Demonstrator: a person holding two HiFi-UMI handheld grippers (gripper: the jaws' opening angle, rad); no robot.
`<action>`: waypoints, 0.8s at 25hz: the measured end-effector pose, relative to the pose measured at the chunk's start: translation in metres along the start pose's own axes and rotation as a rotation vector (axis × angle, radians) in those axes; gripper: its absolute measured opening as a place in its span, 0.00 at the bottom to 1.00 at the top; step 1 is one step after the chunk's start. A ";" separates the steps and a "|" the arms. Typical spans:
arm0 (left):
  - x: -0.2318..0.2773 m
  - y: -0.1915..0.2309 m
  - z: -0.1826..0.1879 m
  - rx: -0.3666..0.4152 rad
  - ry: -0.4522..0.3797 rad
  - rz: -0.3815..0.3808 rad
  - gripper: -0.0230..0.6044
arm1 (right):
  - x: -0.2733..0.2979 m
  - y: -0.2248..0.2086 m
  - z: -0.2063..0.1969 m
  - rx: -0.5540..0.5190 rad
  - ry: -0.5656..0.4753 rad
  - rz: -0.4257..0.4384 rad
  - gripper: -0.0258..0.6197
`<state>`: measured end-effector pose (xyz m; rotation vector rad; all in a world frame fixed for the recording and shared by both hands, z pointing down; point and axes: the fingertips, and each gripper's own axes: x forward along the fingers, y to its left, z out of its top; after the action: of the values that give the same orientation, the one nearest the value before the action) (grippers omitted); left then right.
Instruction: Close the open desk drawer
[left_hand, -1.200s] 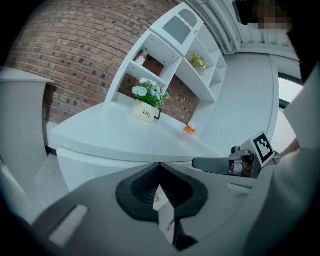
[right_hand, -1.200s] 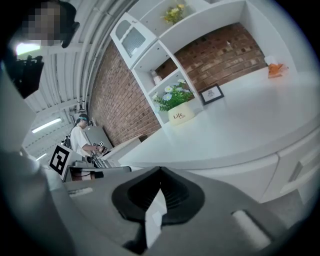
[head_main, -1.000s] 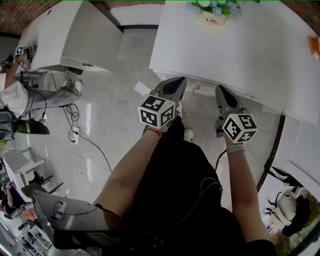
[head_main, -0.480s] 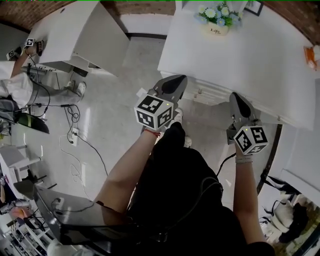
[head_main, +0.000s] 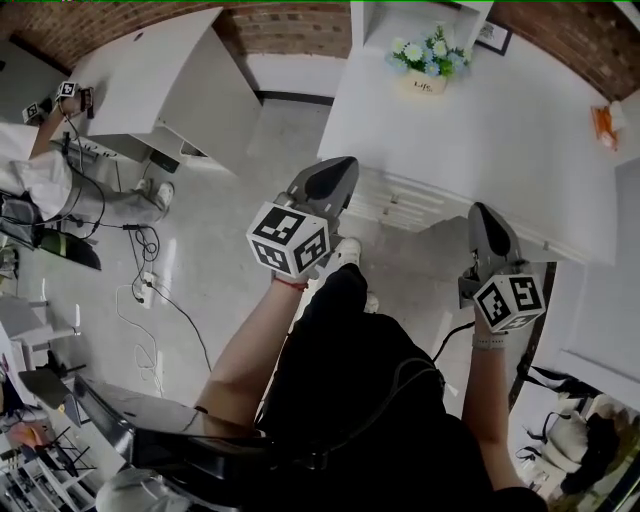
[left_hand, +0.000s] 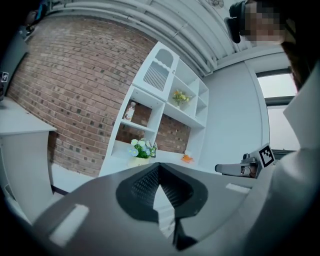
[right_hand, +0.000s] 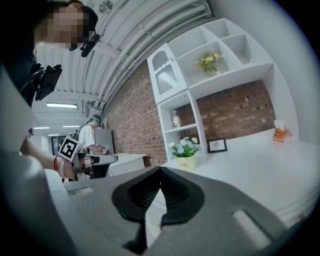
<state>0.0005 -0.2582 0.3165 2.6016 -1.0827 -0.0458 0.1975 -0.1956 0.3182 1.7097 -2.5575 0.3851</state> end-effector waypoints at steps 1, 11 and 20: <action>-0.003 -0.002 0.007 0.007 -0.016 0.002 0.03 | -0.002 0.003 0.006 -0.016 -0.001 0.004 0.04; -0.025 -0.023 0.056 0.051 -0.129 0.027 0.03 | -0.027 0.017 0.061 -0.066 -0.084 0.022 0.04; -0.028 -0.030 0.079 0.068 -0.141 0.045 0.03 | -0.038 0.026 0.092 -0.111 -0.139 0.028 0.04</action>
<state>-0.0111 -0.2414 0.2296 2.6671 -1.2112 -0.1872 0.1979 -0.1730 0.2181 1.7204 -2.6444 0.1261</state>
